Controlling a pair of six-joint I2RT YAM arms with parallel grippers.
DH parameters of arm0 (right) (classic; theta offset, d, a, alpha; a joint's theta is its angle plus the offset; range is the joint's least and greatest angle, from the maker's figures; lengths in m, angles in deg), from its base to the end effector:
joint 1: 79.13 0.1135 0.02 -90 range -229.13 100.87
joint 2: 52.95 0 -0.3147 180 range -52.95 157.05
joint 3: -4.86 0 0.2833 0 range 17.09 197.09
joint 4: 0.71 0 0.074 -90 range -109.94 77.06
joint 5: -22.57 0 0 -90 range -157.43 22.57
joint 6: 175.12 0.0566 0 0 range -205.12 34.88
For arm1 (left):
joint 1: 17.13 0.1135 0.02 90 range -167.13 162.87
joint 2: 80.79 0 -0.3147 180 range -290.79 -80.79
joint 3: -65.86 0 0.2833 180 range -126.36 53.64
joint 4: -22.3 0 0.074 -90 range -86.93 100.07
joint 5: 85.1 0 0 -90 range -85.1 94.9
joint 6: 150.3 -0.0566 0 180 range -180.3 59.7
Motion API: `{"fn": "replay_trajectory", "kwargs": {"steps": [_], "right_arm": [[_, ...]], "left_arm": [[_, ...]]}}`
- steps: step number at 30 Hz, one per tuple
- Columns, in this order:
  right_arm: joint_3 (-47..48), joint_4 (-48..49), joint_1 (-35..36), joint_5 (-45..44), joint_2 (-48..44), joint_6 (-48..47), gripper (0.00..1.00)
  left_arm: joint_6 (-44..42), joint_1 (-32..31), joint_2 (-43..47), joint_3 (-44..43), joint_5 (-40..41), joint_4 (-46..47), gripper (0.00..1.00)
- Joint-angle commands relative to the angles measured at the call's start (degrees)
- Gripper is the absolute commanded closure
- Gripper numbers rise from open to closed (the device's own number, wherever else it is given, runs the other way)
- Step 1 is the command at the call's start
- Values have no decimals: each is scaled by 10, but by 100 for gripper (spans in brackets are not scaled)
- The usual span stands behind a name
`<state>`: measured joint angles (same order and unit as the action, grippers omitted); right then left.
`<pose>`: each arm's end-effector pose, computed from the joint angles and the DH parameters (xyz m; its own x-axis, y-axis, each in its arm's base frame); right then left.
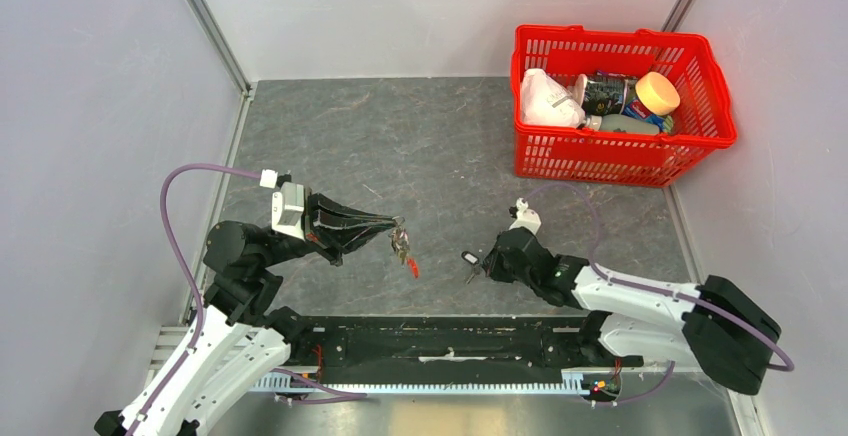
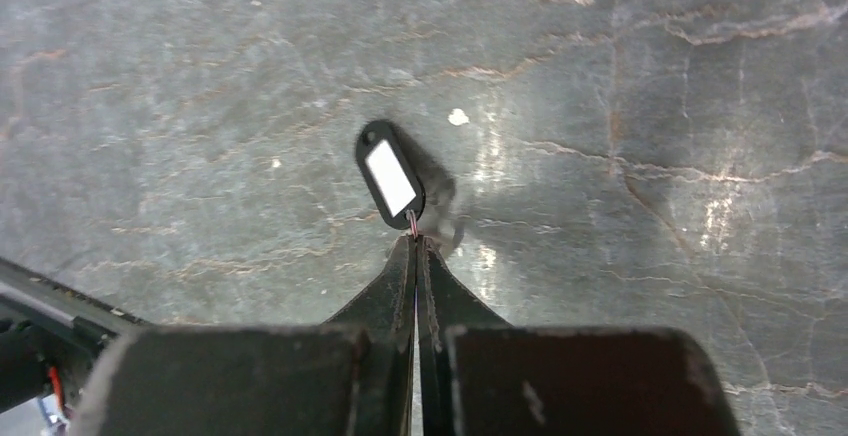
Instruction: Put the keys on the keyring
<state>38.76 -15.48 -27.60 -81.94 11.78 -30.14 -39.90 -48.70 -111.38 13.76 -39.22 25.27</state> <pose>0.1474 0.1627 0.1609 -0.7865 0.2846 -0.5481 -0.0084 0.8825 0.4703 0.0790 -0.0948 0.4250 0.0117 -0.3009 -0.9536 0.9813 0.1868 -0.0469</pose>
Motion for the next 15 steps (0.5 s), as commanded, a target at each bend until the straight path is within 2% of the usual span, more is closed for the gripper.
{"fn": "replay_trajectory", "kwargs": {"steps": [1,9,15], "right_arm": [[0,28,-2,-6,-65,-55,100],[16,0,-2,17,-156,-146,100],[99,-107,-3,121,-233,-258,100]], "left_arm": [[21,4,4,1,-11,38,98],[30,7,1,3,-18,49,98],[43,7,-8,-4,-56,56,98]]}}
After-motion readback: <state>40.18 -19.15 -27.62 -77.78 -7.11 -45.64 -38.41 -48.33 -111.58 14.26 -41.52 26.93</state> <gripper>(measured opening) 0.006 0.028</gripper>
